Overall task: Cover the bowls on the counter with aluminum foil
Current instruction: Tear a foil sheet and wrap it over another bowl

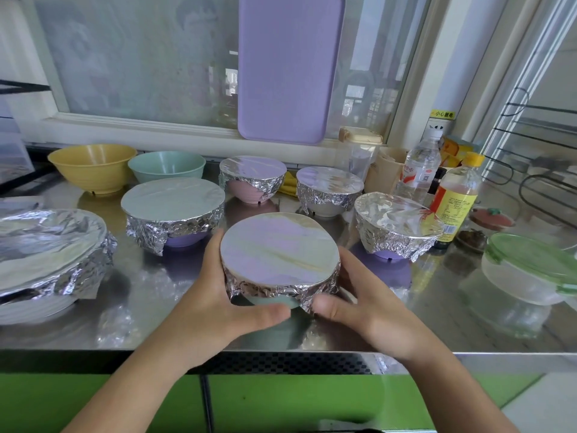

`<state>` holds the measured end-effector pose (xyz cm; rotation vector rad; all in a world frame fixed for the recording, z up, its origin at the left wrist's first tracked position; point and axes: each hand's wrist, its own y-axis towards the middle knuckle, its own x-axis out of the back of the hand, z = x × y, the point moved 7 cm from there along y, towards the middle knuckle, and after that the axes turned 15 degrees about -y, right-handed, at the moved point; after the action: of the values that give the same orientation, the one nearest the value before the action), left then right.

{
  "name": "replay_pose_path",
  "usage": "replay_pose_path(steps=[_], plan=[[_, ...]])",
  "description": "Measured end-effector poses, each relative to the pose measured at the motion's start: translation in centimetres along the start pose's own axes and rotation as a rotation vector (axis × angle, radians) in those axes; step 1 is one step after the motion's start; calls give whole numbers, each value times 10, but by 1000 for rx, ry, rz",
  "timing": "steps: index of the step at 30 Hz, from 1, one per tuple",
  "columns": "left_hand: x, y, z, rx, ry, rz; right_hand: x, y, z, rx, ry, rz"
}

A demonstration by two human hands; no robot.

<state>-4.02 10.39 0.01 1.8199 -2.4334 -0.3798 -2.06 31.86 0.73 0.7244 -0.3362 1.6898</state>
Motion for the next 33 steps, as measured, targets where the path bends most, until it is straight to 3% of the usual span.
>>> replay_pose_path(steps=[3, 8, 21, 28, 33], plan=[[1, 0, -2, 11, -73, -55, 1, 3, 8, -27, 151, -29], [-2, -5, -4, 4, 50, -142, 0, 7, 6, -74, 8, -112], [-4, -3, -8, -123, 127, -75, -2, 5, 1, -4, -133, -180], [-11, -4, -5, -117, 170, 0, -14, 4, 5, 87, -206, -134], [-6, -6, -4, -74, 182, 68, -8, -1, 0, 82, -69, -38]])
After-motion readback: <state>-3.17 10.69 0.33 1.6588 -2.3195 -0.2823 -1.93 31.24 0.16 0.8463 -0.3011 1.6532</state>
